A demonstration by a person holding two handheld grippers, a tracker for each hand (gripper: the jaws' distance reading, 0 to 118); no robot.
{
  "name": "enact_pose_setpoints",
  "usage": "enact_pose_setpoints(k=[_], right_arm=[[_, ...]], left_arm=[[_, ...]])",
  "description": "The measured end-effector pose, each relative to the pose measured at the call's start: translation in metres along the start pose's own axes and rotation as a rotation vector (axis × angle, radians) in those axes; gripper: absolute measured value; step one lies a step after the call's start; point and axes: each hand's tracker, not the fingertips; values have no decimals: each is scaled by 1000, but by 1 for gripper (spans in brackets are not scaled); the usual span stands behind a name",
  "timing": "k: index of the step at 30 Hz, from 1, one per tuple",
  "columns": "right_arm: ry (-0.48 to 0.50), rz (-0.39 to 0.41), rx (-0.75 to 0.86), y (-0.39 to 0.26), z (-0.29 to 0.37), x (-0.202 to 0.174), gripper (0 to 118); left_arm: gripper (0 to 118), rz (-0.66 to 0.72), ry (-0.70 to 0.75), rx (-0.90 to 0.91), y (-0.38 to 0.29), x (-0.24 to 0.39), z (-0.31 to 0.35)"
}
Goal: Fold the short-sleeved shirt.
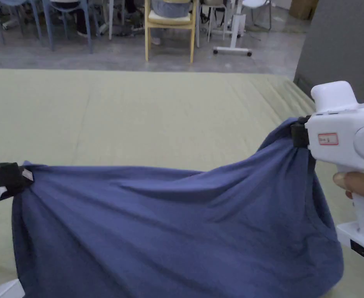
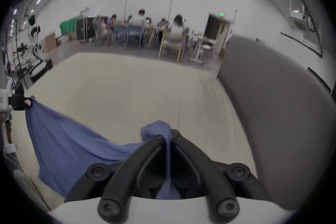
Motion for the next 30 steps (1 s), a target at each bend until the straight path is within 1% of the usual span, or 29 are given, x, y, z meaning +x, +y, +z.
enact_pose_setpoints(k=[3, 4, 5, 6, 8, 9, 13, 15, 18, 22, 25, 30], right_arm=[[-109, 12, 90, 51, 31, 16, 4], [-131, 12, 107, 68, 40, 22, 4], [-128, -6, 117, 83, 48, 27, 4], [-98, -20, 110, 99, 51, 32, 4], [-43, -85, 147, 129, 64, 39, 4], [-51, -91, 154, 145, 70, 40, 4], [-101, -57, 181, 198, 75, 41, 4], [-99, -70, 195, 220, 73, 42, 4], [-74, -98, 195, 248, 67, 44, 4], [-74, -99, 181, 270, 56, 39, 4], [-74, -97, 168, 281, 44, 35, 4], [-71, -77, 117, 267, 4, 23, 4]], left_arm=[[0, -15, 15, 121, 69, 14, 30], [0, -10, 5, 150, 93, 17, 40], [0, -10, -2, 172, 113, 21, 48], [0, -17, 3, 201, 134, 27, 56], [0, -43, 12, 240, 170, 38, 70], [0, -51, 11, 254, 186, 44, 76], [0, -55, 36, 276, 244, 57, 83], [0, -39, 42, 274, 266, 58, 82], [0, -20, 53, 262, 290, 58, 77], [0, 12, 49, 264, 308, 57, 69], [0, 1, 51, 265, 314, 59, 58], [0, -37, 90, 210, 301, 56, 19]])
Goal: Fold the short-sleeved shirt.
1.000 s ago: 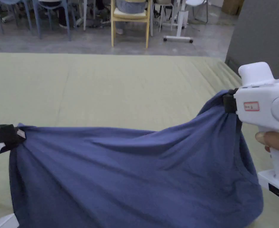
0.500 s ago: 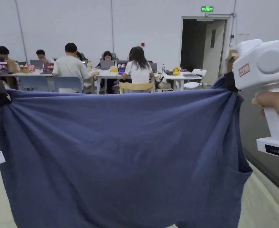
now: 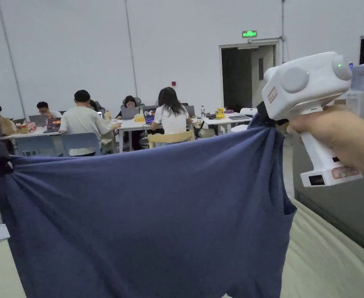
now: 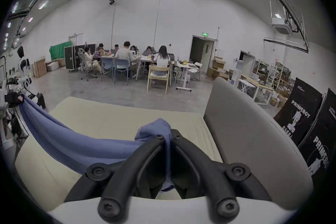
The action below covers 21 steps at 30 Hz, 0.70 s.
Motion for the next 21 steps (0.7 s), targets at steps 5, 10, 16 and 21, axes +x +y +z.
enact_pose_setpoints(k=[5, 10, 16, 21], right_arm=[[-25, 82, -109, -74, -57, -24, 4], [92, 56, -202, -188, -129, -39, 4], [51, -13, -410, -324, -157, -46, 4], [69, -47, -489, -402, -115, -14, 4]], left_arm=[[0, -71, 34, -147, -74, -2, -53], [0, -20, 24, -302, -190, -10, -99], [0, 42, 48, -466, -309, -44, -110], [0, 10, 42, -540, -356, -103, -90]])
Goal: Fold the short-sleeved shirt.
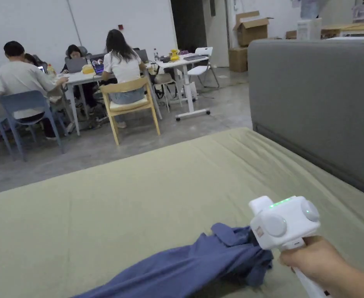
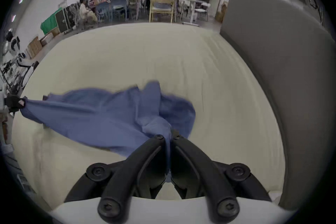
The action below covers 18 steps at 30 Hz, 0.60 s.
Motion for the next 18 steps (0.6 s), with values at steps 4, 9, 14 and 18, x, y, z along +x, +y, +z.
enact_pose_setpoints(k=[4, 9, 14, 18], right_arm=[[88, -10, 14, -65, 48, 25, 4], [136, -33, 17, -123, 104, 47, 4], [124, 5, -26, -166, 148, 39, 4], [114, 44, -54, -202, 169, 36, 4]], left_arm=[[0, -154, -57, -33, -44, -29, 41], [0, -123, -136, -35, -89, -61, 103], [0, -104, -147, -53, -138, -79, 137], [0, -126, -134, -76, -181, -91, 161]])
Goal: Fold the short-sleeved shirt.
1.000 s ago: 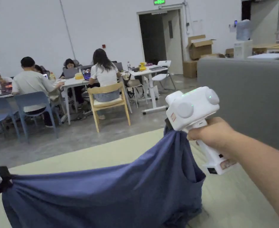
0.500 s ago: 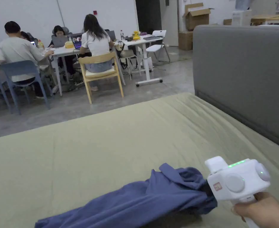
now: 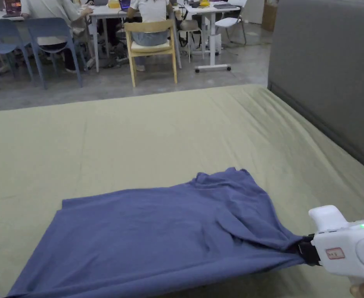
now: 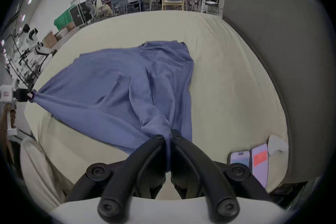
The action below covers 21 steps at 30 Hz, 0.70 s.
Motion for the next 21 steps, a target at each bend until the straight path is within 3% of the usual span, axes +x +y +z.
enact_pose_setpoints(k=[5, 8, 11, 15, 21], right_arm=[[-26, 12, -54, -49, 6, -2, 4], [-10, -20, -109, -74, -5, 3, 4], [-39, 14, -144, -93, -23, 1, 4], [-20, -68, -220, -106, -49, 7, 4], [-38, -55, -239, -112, -68, 6, 4]], left_arm=[[0, -9, -8, -43, -53, -11, 12], [0, 2, 8, -85, -77, -20, 0], [0, 1, 42, -130, -106, -4, -10], [0, 0, 119, -191, -126, 1, -34], [0, 18, 159, -233, -122, 8, -51]])
